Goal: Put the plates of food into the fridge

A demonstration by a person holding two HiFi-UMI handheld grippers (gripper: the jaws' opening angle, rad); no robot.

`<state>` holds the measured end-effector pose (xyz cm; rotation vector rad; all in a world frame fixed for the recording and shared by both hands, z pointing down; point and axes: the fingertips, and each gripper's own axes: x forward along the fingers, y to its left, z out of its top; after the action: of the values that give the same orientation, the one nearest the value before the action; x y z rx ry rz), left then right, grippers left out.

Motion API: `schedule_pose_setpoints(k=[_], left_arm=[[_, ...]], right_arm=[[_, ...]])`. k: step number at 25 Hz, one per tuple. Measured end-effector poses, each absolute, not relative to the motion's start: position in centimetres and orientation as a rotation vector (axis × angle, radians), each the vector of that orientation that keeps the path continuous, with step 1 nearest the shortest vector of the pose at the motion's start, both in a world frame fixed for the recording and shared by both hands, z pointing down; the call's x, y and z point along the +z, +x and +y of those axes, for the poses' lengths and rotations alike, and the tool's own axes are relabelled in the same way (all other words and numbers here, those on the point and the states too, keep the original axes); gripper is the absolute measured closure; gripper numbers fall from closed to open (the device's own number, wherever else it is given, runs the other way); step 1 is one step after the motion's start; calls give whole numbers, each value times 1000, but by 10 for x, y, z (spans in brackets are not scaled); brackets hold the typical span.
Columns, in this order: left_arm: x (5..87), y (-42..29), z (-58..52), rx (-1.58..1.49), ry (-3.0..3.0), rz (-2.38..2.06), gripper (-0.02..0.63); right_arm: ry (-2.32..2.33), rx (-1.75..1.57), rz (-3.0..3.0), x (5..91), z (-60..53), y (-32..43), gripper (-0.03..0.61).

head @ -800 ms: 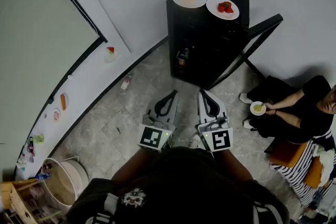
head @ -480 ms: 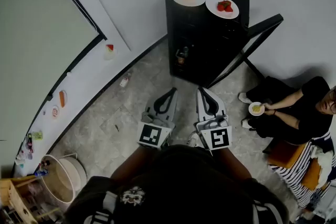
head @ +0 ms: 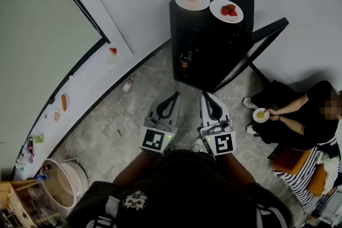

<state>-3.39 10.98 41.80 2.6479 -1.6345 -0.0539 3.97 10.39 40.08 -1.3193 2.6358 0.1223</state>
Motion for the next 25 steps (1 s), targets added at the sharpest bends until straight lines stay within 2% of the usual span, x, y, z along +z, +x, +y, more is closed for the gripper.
schedule_pose_setpoints(k=[25], left_arm=[[423, -108, 102, -47, 2746, -1459, 591]], right_arm=[[-1446, 154, 2568, 408, 106, -23, 554]])
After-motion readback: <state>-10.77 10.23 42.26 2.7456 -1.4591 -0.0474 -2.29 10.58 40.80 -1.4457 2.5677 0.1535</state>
